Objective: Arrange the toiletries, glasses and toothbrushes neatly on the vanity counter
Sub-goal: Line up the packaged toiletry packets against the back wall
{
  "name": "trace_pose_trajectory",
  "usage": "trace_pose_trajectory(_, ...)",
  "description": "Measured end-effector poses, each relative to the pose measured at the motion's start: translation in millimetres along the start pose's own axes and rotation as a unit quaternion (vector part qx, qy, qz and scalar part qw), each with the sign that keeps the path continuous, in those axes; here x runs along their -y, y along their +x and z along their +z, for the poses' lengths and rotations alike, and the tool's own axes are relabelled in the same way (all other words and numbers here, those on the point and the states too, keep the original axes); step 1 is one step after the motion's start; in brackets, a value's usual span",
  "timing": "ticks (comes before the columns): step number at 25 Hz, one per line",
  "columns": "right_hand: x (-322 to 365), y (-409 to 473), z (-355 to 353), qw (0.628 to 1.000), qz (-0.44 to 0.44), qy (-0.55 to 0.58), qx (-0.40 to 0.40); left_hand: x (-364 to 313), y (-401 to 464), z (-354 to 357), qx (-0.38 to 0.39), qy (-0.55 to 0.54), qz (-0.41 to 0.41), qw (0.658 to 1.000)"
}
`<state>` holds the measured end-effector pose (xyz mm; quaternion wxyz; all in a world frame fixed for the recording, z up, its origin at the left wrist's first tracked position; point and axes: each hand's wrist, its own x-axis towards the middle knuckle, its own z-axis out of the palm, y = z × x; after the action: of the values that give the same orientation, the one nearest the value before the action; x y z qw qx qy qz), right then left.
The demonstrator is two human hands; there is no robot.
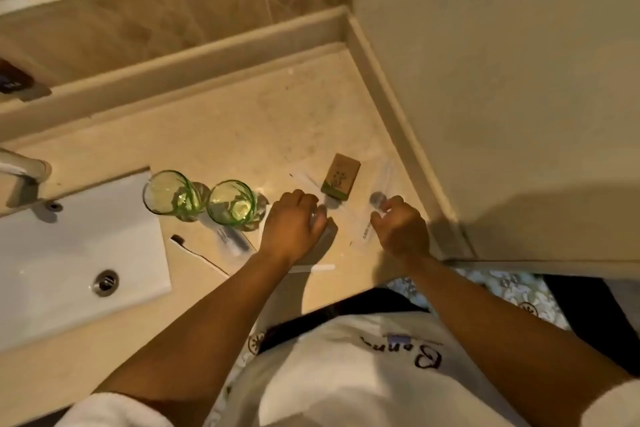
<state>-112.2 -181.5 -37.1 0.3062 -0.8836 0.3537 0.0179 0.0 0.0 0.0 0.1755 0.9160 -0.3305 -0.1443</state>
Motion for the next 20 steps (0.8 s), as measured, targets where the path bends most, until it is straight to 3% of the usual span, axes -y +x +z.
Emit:
trace_pose_trajectory(5, -10.8, 33.0, 2.0, 0.983, 0.168, 0.051, 0.047, -31.6, 26.0, 32.7, 0.091, -0.119, -0.021, 0.989)
trace_pose_trajectory(9, -13.6, 34.5, 2.1, 0.983, 0.172, 0.055, 0.042, -53.1, 41.3, 49.5, 0.101, -0.161, -0.043, 0.981)
trace_pose_trajectory(20, -1.6, 43.2, 8.6, 0.952, 0.266, 0.150, 0.012, -62.7, 78.1, 51.8, 0.165, -0.141, -0.060, 0.974)
